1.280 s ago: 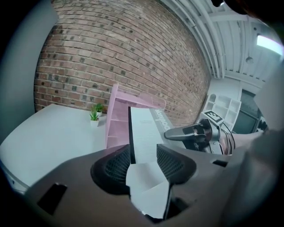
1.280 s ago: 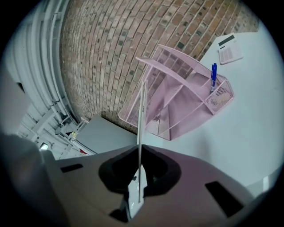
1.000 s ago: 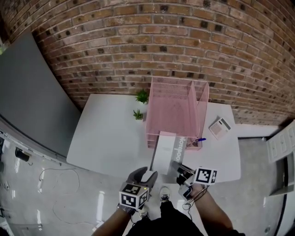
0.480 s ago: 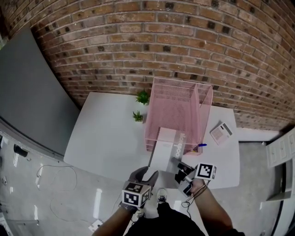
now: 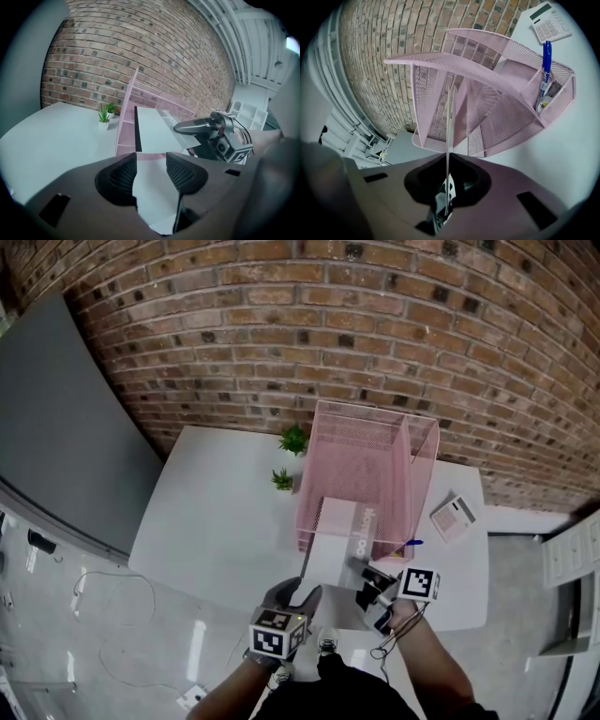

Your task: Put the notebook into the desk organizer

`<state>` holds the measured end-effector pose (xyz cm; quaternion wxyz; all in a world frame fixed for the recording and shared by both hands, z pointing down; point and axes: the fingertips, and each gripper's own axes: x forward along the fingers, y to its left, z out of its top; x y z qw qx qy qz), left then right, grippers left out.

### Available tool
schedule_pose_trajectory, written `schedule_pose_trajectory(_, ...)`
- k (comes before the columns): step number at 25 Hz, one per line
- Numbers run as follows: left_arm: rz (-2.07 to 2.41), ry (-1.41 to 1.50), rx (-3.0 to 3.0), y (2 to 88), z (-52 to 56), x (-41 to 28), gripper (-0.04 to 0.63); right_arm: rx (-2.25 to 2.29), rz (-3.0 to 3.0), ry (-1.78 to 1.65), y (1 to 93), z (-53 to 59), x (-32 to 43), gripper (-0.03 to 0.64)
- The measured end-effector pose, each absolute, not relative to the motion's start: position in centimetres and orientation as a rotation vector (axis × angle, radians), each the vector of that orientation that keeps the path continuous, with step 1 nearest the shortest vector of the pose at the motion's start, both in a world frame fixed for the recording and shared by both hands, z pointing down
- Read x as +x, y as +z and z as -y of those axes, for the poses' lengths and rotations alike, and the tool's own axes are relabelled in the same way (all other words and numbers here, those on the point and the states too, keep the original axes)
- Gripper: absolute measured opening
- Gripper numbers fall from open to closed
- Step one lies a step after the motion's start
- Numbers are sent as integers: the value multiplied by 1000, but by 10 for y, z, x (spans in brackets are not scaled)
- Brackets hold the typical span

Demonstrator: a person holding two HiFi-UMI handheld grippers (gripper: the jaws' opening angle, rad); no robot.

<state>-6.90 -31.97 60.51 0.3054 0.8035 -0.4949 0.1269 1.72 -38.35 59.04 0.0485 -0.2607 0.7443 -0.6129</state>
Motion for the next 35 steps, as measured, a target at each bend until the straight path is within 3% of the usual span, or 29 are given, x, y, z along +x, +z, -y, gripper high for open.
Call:
schedule_pose_trajectory(5, 1327, 306, 2120, 602, 329, -68, 184, -871, -2332, -1864, 597, 391, 21, 30)
schedule_pose_trajectory(7, 1334, 300, 2124, 601, 331, -67, 183, -869, -2392, -1841, 594, 391, 16, 80)
schedule_pose_trajectory(10, 1341, 297, 2123, 600, 334, -64, 183, -818, -2489, -1777, 587, 391, 9, 222)
schedule_pose_trajectory(14, 1357, 276, 2105, 597, 341, -65, 183, -855, -2667, -1685, 588, 386, 8, 282)
schedule_pose_trajectory(22, 1372, 266, 2115, 591, 358, -66, 183, -997, -2971, -1392, 594, 365, 22, 308)
schedule_pose_trajectory(29, 1363, 286, 2134, 588, 370, -59, 183, -1614, -3106, -857, 601, 370, 57, 307)
schedule_pose_trajectory(35, 1357, 298, 2140, 587, 371, -54, 183, -1892, -2966, -739, 598, 380, 74, 375)
